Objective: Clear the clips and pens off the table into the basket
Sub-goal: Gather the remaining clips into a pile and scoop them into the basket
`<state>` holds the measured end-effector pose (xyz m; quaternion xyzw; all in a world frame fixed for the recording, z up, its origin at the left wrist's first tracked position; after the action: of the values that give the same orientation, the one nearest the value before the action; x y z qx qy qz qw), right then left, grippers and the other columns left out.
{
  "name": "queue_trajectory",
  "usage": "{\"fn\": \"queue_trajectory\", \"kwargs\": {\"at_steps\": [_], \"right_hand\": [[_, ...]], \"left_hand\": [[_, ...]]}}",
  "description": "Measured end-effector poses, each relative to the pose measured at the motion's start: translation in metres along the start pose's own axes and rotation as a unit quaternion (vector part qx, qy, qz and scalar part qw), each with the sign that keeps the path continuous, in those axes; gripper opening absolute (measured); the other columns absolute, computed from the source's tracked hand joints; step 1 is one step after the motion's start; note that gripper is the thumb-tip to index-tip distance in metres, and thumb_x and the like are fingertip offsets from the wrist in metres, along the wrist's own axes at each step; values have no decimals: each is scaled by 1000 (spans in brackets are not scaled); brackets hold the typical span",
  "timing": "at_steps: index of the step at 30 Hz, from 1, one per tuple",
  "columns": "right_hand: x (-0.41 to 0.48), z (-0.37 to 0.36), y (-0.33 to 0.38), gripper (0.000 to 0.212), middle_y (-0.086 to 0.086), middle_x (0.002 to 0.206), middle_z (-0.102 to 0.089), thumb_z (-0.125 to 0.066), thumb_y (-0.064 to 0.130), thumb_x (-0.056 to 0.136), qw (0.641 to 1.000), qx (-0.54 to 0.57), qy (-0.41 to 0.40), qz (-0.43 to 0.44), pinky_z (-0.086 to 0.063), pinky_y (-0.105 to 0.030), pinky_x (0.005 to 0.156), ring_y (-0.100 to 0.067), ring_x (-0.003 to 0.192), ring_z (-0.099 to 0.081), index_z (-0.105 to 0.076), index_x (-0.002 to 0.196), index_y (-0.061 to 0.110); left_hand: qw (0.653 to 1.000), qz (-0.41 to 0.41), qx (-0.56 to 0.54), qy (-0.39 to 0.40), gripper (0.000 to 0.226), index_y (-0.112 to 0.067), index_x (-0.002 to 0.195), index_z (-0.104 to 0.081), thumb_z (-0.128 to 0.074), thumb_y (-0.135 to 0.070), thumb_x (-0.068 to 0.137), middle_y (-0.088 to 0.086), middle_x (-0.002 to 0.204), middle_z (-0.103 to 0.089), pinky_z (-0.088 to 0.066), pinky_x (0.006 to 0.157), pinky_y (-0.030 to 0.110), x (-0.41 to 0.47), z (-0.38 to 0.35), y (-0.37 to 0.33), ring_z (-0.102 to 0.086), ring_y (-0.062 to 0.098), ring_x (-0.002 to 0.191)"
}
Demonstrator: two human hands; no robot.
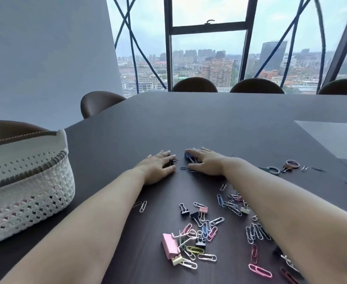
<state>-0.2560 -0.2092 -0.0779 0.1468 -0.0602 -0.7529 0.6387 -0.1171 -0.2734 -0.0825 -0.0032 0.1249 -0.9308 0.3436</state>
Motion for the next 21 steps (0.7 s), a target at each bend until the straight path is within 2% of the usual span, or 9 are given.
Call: {"fn": "queue_trajectory", "kwargs": {"at_steps": [4, 6, 8, 10, 12, 14, 16, 19, 21], "right_hand": [[-40, -1, 19, 55, -1, 153, -29, -50, 38, 89, 998, 59, 19, 6, -17, -32, 116, -17, 144, -15, -28, 140, 37], [-67, -5, 25, 50, -5, 149, -34, -50, 36, 89, 997, 70, 25, 4, -25, -31, 112, -20, 138, -31, -34, 136, 40], [-99, -7, 30, 46, -3, 146, -40, -50, 33, 90, 997, 73, 34, 5, -31, -30, 109, -23, 129, -41, -38, 134, 39], [-132, -12, 36, 44, -1, 143, -43, -49, 32, 91, 996, 77, 44, 10, -31, -29, 107, -22, 127, -43, -39, 134, 39], [-162, -17, 39, 44, 0, 137, -49, -49, 30, 91, 995, 81, 51, 9, -33, -27, 102, -20, 122, -47, -41, 132, 41], [-185, -19, 40, 42, 1, 121, -56, -49, 24, 90, 993, 99, 59, 5, -37, -24, 94, -17, 109, -52, -47, 129, 40], [-202, -17, 38, 37, 3, 121, -60, -48, 20, 91, 991, 122, 60, 9, -38, -25, 99, -13, 110, -54, -56, 124, 35], [-210, -3, 29, 34, 1, 130, -58, -48, 15, 93, 981, 191, -2, 19, -37, -28, 108, -14, 120, -53, -58, 123, 26], [-207, 13, 17, 34, -7, 129, -58, -46, 7, 93, 955, 286, -79, 15, -47, -25, 98, -19, 110, -57, -55, 125, 15]], "left_hand": [[998, -35, -59, 4, 51, -26, 144, -27, -41, -35, 96, -9, 156, -15, -3, 119, 39, -27, -2, -23, -8, 8, 144], [996, -51, -76, 10, 50, -26, 143, -31, -43, -33, 95, -9, 155, -18, -4, 119, 40, -49, -6, -36, -11, 8, 144], [994, -61, -92, 21, 48, -25, 142, -33, -43, -32, 96, -10, 155, -19, -3, 119, 41, -75, -13, -50, -11, 7, 144], [992, -72, -103, 30, 45, -25, 142, -33, -38, -33, 97, -10, 155, -18, -1, 119, 40, -101, -20, -64, -9, 6, 144], [987, -80, -130, 44, 43, -23, 141, -35, -32, -32, 100, -9, 154, -20, 0, 118, 36, -125, -26, -79, -10, 6, 144], [976, -81, -196, 48, 41, -17, 139, -40, -31, -28, 100, -5, 151, -29, -7, 116, 26, -145, -28, -92, -18, 7, 142], [962, -70, -263, 34, 39, -11, 136, -44, -36, -23, 99, -1, 146, -39, -18, 113, 22, -156, -23, -100, -30, 10, 138], [961, -54, -270, -12, 36, -9, 132, -47, -41, -14, 97, 3, 143, -43, -28, 104, 18, -157, -7, -106, -42, 15, 130], [972, -49, -226, -50, 35, -10, 130, -50, -43, -12, 96, 9, 136, -51, -34, 98, 22, -150, 6, -108, -50, 22, 122]]}}
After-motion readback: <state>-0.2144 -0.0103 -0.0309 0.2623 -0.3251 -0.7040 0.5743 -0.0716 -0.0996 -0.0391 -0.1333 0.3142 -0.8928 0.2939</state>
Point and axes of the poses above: each hand's wrist, its own x-axis towards the middle knuckle, its own z-axis out of the back of the hand, y = z × x, the point moved 7 cm from there along x, towards the middle knuckle
